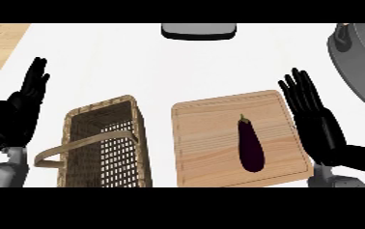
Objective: Pick the eggplant from the cutting board and place it in the pot
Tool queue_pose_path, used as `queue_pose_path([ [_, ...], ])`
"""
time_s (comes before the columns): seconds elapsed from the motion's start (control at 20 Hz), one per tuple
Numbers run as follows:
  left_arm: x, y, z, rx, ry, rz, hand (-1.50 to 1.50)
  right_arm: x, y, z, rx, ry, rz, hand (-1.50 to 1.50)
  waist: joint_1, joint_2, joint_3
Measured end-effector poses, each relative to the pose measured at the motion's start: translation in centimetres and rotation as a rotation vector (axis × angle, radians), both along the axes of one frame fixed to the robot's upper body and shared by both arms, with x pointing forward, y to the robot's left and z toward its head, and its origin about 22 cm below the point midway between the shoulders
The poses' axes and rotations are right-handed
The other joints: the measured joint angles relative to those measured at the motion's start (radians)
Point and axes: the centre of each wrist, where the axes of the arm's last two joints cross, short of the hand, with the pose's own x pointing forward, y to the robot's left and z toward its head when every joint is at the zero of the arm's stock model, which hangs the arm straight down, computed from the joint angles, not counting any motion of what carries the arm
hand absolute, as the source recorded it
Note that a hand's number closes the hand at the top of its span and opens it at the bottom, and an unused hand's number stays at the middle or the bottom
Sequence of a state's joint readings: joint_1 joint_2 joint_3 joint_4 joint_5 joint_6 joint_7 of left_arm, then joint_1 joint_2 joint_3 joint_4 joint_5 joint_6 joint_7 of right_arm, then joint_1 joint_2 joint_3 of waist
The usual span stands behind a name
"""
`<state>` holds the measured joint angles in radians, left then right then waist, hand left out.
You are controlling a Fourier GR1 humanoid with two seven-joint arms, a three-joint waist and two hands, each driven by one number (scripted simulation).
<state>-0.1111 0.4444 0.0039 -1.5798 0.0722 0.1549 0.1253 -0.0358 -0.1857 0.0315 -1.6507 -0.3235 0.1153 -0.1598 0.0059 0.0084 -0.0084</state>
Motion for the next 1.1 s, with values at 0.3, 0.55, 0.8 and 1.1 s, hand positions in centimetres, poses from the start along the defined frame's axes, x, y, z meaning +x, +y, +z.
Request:
queue_pose_path([
  [0.3,-0.7,-2.3,-1.7,-0.127,-0.070,-0.003,0.00,-0.8,-4.4,5.9,-0.245,-0.334,-0.090,1.50,-0.032,-0.018,0.004],
  [0.55,-1.5,-4.3,-3.2,-0.226,-0.096,-0.011,0.00,-3.6,-9.1,6.0,-0.566,-0.326,-0.470,-1.50,-0.065,-0.019,0.003],
  [0.8,-1.9,-6.5,-4.6,-0.269,-0.133,-0.039,0.00,-7.8,-5.5,4.4,-0.617,-0.475,-0.522,-1.50,-0.042,-0.017,0.009],
  [1.1,-2.1,-7.6,-4.6,-0.270,-0.166,-0.052,0.00,-12.6,-1.9,5.3,-0.759,-0.457,-0.491,-1.50,-0.026,-0.015,0.010],
])
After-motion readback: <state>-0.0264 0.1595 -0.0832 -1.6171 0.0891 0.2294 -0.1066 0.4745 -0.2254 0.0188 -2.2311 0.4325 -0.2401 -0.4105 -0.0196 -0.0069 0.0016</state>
